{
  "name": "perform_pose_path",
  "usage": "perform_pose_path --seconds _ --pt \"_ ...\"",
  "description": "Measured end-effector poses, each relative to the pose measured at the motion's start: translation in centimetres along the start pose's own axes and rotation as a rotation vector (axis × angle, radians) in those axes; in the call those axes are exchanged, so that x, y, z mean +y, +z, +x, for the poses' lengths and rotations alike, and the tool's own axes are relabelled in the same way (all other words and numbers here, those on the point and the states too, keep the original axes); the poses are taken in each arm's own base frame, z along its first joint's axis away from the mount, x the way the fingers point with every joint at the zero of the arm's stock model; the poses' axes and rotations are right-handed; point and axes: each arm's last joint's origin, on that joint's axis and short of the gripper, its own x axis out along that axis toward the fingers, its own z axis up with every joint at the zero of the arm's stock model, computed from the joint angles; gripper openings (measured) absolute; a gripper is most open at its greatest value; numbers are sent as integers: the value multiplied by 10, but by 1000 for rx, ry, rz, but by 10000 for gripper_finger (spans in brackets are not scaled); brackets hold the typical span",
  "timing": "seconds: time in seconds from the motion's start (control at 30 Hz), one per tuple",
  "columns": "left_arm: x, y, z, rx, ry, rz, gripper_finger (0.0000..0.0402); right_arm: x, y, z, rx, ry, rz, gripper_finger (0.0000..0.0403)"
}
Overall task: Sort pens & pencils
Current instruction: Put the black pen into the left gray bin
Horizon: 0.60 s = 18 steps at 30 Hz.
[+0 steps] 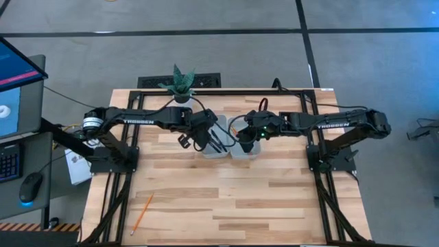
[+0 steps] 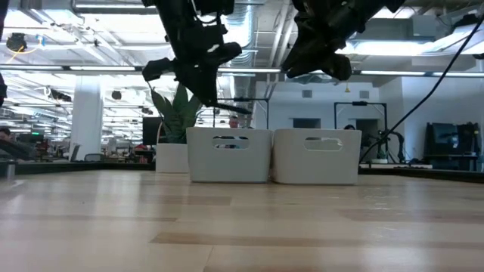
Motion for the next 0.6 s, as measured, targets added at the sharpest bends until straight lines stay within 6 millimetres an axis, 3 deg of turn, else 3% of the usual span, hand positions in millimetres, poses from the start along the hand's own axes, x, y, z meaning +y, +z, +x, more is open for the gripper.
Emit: perform_pose_path --seconds 0.23,0.6 --pt "-2 1 37 42 -70 8 44 -2 2 0 -10 -2 7 113" --pt "-3 -6 77 60 -151 66 44 -1 3 0 -22 5 9 113"
